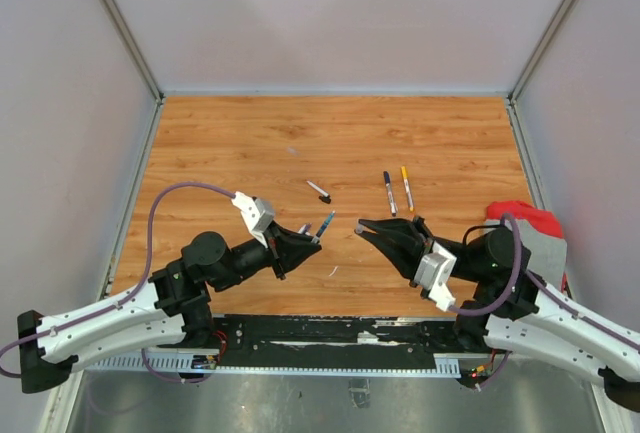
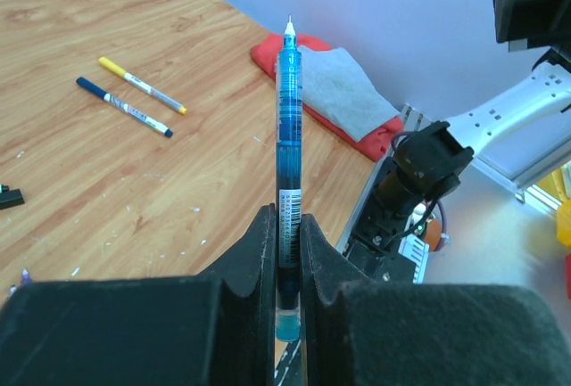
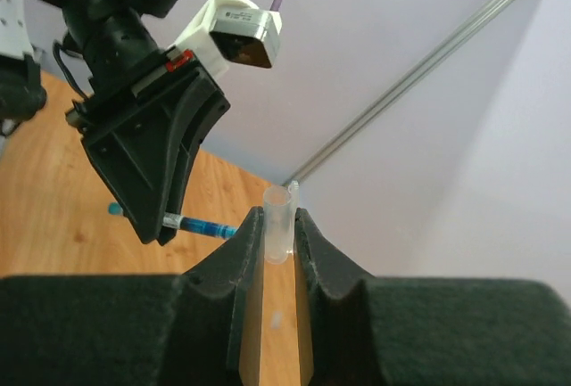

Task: Insert the pens into the pen caps
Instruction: Adjust the pen cap at the center of the board.

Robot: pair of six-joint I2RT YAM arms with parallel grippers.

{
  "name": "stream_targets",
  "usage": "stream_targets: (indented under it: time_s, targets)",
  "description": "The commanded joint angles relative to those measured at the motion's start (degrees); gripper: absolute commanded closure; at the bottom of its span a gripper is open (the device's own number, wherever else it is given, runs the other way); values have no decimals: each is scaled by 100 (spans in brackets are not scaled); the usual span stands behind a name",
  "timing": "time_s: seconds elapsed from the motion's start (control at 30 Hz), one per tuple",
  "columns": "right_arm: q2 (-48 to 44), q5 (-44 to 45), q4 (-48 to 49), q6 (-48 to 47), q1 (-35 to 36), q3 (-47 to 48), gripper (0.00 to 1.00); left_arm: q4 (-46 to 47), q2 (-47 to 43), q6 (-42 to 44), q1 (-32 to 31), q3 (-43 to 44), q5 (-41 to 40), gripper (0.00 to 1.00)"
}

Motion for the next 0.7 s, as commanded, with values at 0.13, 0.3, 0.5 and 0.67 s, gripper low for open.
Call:
stream_targets:
  time_s: [0.13, 0.3, 0.5, 0.67]
  targets:
    - [318, 1177, -591, -3031, 935, 13, 100, -68, -103, 133, -44, 235, -130, 100]
    - [658, 2184, -1524, -3722, 1366, 190, 99, -538, -237, 87, -51, 397, -651, 100]
    - [1262, 3083, -3231, -3235, 1738, 324, 99, -1308, -576, -22, -52, 649, -1812, 99]
    - [2027, 2811, -3922, -2387, 1770, 452, 99, -1645, -859, -9, -44, 767, -2060, 100]
